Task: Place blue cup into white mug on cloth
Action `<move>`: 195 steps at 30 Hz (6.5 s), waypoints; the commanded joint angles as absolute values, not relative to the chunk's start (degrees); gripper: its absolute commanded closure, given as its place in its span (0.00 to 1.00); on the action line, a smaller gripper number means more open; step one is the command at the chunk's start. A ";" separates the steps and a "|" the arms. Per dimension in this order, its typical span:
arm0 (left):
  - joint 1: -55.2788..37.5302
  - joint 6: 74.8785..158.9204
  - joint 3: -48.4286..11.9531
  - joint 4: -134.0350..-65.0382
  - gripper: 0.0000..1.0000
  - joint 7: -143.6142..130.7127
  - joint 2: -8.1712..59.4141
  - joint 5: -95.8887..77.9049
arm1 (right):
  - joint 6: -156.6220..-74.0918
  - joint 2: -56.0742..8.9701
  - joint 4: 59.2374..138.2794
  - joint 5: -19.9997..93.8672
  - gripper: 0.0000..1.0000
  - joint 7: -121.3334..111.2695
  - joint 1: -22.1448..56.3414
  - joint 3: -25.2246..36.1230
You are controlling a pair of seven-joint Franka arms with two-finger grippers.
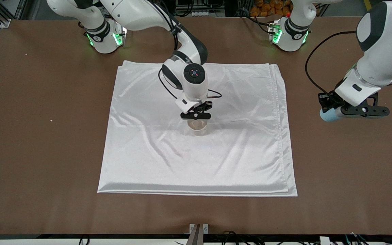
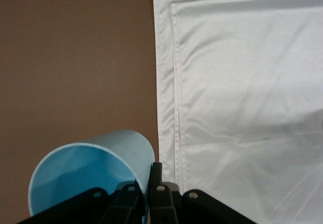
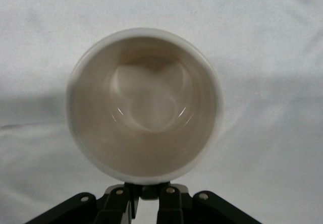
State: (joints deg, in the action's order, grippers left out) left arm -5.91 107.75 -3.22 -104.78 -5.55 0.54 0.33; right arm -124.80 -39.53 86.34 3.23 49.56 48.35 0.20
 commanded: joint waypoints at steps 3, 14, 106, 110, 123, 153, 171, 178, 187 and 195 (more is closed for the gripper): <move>-5.71 106.44 -3.34 -104.24 1.00 -4.31 0.00 0.97 | -126.83 -41.83 84.29 3.87 1.00 51.24 50.01 0.70; -5.71 106.44 -3.34 -104.15 1.00 -4.22 0.00 0.97 | -127.00 -41.92 84.29 3.95 0.00 51.15 49.66 0.70; -37.79 114.87 -11.16 -77.17 1.00 -56.78 38.58 9.23 | -86.84 -6.86 84.29 1.49 0.00 12.39 4.92 1.85; -37.88 116.89 -10.90 -76.73 1.00 -56.95 39.11 9.32 | -86.84 -6.86 84.29 0.62 0.00 12.39 5.36 1.76; -38.93 117.95 -10.28 -73.48 1.00 -57.22 42.54 9.14 | -86.84 -6.94 84.20 -0.79 0.00 12.04 5.45 1.58; -38.85 119.53 -10.46 -73.74 1.00 -57.57 45.35 7.73 | -89.21 -6.33 84.38 -1.14 0.00 8.79 5.27 1.67; -38.93 119.53 -10.55 -73.74 0.86 -57.48 45.18 7.73 | -93.08 -6.24 84.90 -1.14 0.00 8.79 4.31 1.93; -38.85 119.62 -10.55 -73.83 0.64 -57.57 44.83 7.82 | -93.60 -6.07 85.43 -0.97 0.00 8.09 3.25 1.93; -38.58 119.18 -10.72 -74.00 0.56 -57.57 42.81 8.00 | -96.24 -4.66 87.98 -0.97 0.00 8.09 3.16 1.93; -37.18 113.22 -10.37 -75.94 0.09 -56.52 37.01 8.26 | -96.33 -2.55 91.05 -0.70 0.00 7.56 2.81 1.76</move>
